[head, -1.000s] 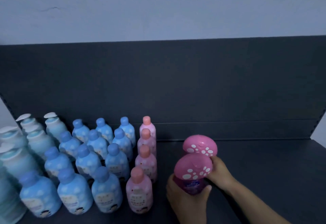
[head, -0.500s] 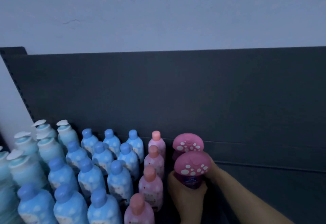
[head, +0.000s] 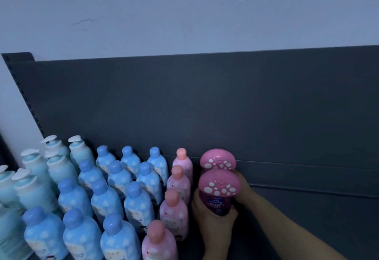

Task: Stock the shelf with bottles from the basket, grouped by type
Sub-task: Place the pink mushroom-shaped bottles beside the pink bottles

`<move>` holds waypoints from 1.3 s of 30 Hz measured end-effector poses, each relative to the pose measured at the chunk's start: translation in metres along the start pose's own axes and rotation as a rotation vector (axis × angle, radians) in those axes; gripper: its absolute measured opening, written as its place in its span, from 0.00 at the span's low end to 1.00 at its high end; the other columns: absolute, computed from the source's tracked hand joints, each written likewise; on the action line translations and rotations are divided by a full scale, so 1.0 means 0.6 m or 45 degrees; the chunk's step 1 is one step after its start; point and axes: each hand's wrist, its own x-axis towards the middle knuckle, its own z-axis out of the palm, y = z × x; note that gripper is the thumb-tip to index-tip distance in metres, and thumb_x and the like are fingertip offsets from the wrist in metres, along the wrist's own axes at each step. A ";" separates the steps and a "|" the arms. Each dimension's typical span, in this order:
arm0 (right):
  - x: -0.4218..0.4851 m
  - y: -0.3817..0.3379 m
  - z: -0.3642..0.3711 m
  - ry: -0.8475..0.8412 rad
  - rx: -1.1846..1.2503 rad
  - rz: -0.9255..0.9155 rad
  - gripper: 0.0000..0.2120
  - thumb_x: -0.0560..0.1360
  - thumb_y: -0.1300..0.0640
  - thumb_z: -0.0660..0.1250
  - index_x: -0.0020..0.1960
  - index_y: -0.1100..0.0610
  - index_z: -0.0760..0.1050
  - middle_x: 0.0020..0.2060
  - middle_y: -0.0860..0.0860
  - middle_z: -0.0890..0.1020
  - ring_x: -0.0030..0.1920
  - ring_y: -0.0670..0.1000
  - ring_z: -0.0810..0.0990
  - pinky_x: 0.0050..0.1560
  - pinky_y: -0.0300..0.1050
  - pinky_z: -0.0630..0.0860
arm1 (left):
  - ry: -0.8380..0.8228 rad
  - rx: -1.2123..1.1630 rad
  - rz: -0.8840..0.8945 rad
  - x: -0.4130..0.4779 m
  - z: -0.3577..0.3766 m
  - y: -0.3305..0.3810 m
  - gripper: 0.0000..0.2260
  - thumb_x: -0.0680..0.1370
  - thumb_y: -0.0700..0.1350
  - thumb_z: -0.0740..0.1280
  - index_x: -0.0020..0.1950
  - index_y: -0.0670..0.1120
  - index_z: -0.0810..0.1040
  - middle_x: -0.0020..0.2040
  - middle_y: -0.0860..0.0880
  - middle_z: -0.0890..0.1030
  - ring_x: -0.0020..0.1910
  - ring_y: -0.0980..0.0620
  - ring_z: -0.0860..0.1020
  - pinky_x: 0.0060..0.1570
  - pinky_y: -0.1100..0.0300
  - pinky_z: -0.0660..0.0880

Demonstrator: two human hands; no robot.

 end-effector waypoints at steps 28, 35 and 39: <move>-0.271 -0.314 -0.016 1.118 -1.678 -0.970 0.30 0.78 0.41 0.45 0.76 0.55 0.51 0.75 0.56 0.57 0.76 0.57 0.52 0.73 0.53 0.41 | 0.115 1.004 1.418 0.082 -0.135 0.364 0.29 0.79 0.58 0.49 0.74 0.41 0.59 0.75 0.39 0.60 0.74 0.40 0.58 0.71 0.44 0.46; -0.358 -0.282 -0.075 1.311 -1.748 -0.819 0.29 0.79 0.43 0.49 0.76 0.56 0.54 0.75 0.57 0.59 0.75 0.57 0.54 0.73 0.57 0.47 | -0.042 0.806 1.444 -0.011 -0.094 0.375 0.30 0.79 0.58 0.48 0.76 0.42 0.55 0.76 0.39 0.57 0.75 0.41 0.54 0.71 0.44 0.44; -0.421 -0.257 -0.135 1.431 -1.779 -0.684 0.29 0.79 0.42 0.48 0.76 0.55 0.53 0.75 0.56 0.58 0.76 0.56 0.52 0.73 0.55 0.44 | -0.156 0.707 1.484 -0.086 -0.050 0.380 0.30 0.79 0.58 0.48 0.76 0.42 0.54 0.76 0.38 0.55 0.75 0.40 0.53 0.71 0.44 0.44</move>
